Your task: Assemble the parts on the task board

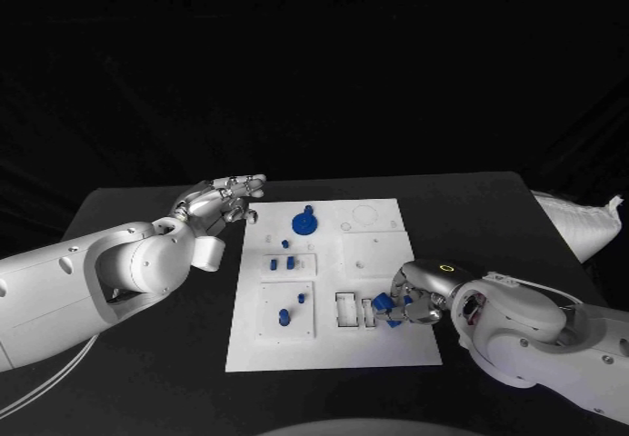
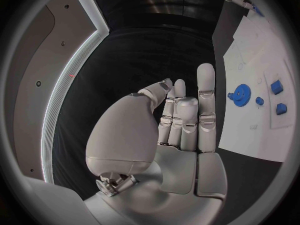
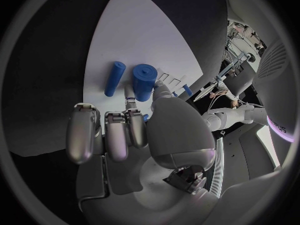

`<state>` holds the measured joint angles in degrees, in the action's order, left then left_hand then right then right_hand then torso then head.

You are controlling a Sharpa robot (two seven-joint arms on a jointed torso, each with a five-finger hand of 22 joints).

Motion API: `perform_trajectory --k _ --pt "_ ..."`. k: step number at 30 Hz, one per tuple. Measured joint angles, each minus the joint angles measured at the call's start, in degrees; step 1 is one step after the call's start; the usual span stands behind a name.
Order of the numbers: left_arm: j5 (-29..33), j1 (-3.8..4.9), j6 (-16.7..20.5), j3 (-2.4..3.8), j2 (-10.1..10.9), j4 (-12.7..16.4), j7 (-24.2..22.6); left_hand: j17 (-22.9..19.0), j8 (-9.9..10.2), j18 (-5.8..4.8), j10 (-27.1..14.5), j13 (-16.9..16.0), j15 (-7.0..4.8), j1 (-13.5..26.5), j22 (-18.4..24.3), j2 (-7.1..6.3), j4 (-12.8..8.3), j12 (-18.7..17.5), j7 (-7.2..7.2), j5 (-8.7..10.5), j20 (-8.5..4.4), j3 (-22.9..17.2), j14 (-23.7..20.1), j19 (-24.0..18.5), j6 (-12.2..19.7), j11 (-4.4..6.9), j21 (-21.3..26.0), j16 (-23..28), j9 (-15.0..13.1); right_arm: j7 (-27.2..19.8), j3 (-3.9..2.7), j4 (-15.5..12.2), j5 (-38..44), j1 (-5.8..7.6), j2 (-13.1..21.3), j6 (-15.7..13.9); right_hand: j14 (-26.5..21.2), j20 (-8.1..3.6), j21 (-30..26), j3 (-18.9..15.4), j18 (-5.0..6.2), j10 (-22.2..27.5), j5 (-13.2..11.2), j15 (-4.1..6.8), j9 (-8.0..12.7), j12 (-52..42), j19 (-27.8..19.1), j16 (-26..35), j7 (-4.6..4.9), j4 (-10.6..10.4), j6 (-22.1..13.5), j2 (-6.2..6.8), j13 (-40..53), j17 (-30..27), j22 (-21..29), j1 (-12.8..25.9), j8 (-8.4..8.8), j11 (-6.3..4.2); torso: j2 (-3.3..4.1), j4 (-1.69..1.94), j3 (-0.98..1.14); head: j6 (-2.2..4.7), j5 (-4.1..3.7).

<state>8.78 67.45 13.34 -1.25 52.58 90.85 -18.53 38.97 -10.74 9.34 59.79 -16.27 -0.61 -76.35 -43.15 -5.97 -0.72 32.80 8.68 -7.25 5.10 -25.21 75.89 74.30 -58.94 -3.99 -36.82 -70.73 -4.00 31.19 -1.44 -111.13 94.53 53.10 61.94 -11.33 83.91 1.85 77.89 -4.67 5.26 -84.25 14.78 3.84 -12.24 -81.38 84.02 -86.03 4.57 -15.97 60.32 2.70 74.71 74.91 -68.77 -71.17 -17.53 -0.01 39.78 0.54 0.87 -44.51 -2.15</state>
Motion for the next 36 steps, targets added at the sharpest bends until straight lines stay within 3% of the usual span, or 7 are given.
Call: perform_trajectory --k 10,14,19,25,32,36 --pt "0.00 0.00 -0.09 0.00 0.00 -0.02 0.00 0.00 -0.09 0.00 0.00 0.00 0.00 0.00 0.00 0.00 0.00 0.00 0.00 0.00 0.00 0.00 0.00 0.00 0.00 0.00 0.00 0.00 0.00 0.48 0.01 -0.68 -0.64 -0.31 0.33 -1.57 0.12 -0.42 0.00 -0.28 0.00 0.31 2.51 0.69 -0.98 0.00 -0.01 -0.19 -0.63 0.20 0.61 -2.19 0.25 0.00 -0.26 -2.21 -1.50 -0.72 -0.03 -0.04 -0.03 -0.19 0.11" --pt "0.00 0.00 -0.12 0.00 -0.01 -0.03 0.00 0.00 -0.30 0.00 -0.41 0.01 0.00 0.00 -0.01 0.00 0.00 0.00 0.00 0.00 0.00 0.00 0.00 0.00 0.00 0.01 0.22 0.00 0.00 0.69 -0.07 -1.74 -2.90 -0.26 1.09 -3.46 0.11 -0.42 0.00 -0.04 0.01 0.36 2.99 0.69 -0.98 0.00 -0.01 -0.19 -0.63 0.50 0.61 -2.19 0.24 0.00 -0.26 -2.21 -1.52 -0.77 -0.04 -0.04 -0.06 -0.23 0.09" --pt "0.00 0.00 -0.15 0.00 -0.02 -0.05 0.00 0.01 -0.30 0.00 -0.41 0.01 0.00 0.00 -0.01 0.00 0.00 0.00 0.00 0.00 0.00 0.00 0.00 0.00 0.00 0.01 0.22 0.00 0.00 0.70 -0.44 -2.97 -6.96 0.99 2.04 -7.04 0.13 -0.83 0.00 0.02 0.01 0.15 4.51 1.09 -0.97 0.00 -0.02 -0.19 -0.63 0.68 0.60 -2.19 0.24 -0.01 -0.32 -2.21 -1.53 -0.98 -0.06 -0.04 -0.07 -0.10 0.03" --pt "0.00 0.00 -0.22 0.00 -0.06 -0.06 0.00 0.00 -0.30 0.00 -0.41 0.01 0.00 0.00 -0.01 0.00 0.00 0.00 0.00 0.00 0.00 0.00 0.00 0.00 0.00 0.01 0.22 0.00 0.00 0.60 -0.50 -3.83 -11.81 1.73 2.06 -10.02 0.13 -0.83 0.00 0.02 0.01 0.15 4.54 1.09 -0.97 0.00 -0.02 -0.19 -0.63 0.68 0.60 -2.19 0.23 -0.01 -0.32 -2.21 -1.54 -0.98 -0.06 -0.05 -0.10 0.01 0.03" --pt "0.00 0.00 -0.27 0.00 -0.12 -0.03 0.00 0.01 -0.30 0.00 -0.41 0.01 0.00 0.00 -0.01 0.00 0.00 0.00 0.00 0.00 0.00 0.00 0.00 0.00 0.00 0.01 0.22 0.00 0.00 0.75 -0.50 -3.03 -15.17 1.88 -0.56 -10.26 0.13 -0.83 0.00 -0.08 0.01 0.17 4.54 1.08 -0.96 0.12 -0.02 -0.18 -0.63 0.71 0.60 -2.24 0.23 -0.01 -0.36 -2.17 -1.55 -0.99 -0.02 -0.02 -0.14 0.09 0.23" --pt "0.00 0.00 -0.28 0.00 -0.19 0.01 0.00 0.01 -0.30 0.01 -0.41 0.02 0.00 0.00 -0.01 0.00 0.00 0.00 0.00 0.00 0.00 0.00 0.00 0.00 0.00 0.01 0.22 0.00 0.00 1.11 -0.48 -2.45 -16.30 1.88 -2.47 -9.30 0.04 -1.07 0.00 -0.97 0.01 0.30 4.53 1.41 -0.96 0.64 -0.02 -0.18 -0.41 -0.15 0.83 -3.40 0.23 0.04 -0.46 -1.00 -1.56 -1.53 0.01 0.04 -0.14 0.14 0.29"
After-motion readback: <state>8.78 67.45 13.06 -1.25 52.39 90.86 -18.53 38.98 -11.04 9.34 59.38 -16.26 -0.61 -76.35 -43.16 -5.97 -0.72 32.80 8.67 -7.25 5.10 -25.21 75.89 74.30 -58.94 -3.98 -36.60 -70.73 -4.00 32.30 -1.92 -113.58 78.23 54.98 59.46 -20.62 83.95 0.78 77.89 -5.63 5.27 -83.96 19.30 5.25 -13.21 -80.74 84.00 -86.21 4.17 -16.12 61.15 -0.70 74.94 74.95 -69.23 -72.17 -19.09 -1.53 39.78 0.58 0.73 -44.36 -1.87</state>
